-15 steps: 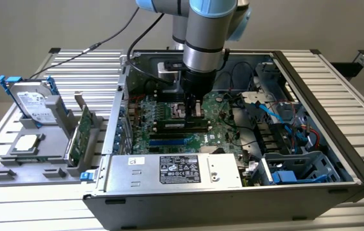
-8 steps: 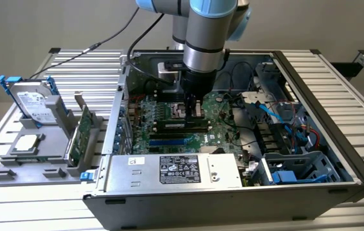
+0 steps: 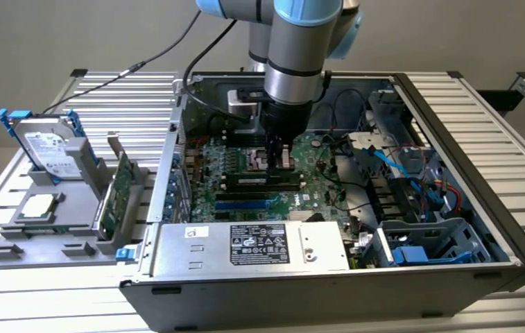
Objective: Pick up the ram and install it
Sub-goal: 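Insert the ram into the slot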
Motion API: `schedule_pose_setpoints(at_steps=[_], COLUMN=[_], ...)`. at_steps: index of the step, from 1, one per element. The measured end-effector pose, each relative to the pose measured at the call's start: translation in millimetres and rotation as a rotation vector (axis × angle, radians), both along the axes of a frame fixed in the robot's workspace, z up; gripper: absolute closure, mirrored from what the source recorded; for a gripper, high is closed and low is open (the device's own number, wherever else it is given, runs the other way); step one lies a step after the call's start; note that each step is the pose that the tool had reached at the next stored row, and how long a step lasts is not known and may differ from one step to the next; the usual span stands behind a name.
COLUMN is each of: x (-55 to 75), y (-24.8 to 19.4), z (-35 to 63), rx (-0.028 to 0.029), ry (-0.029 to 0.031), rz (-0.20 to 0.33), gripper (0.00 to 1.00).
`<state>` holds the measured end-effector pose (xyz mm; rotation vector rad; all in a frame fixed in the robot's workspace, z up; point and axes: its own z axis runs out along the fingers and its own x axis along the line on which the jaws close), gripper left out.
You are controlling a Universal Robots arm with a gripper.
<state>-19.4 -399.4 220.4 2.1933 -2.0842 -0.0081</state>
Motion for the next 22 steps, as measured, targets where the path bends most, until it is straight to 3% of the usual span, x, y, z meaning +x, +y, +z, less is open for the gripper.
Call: schedule_pose_setpoints(at_steps=[22], x=[0.3], y=[1.3], z=[-3.3], rx=[-0.0001], ry=[0.0000], rz=[-0.001], gripper=[0.86])
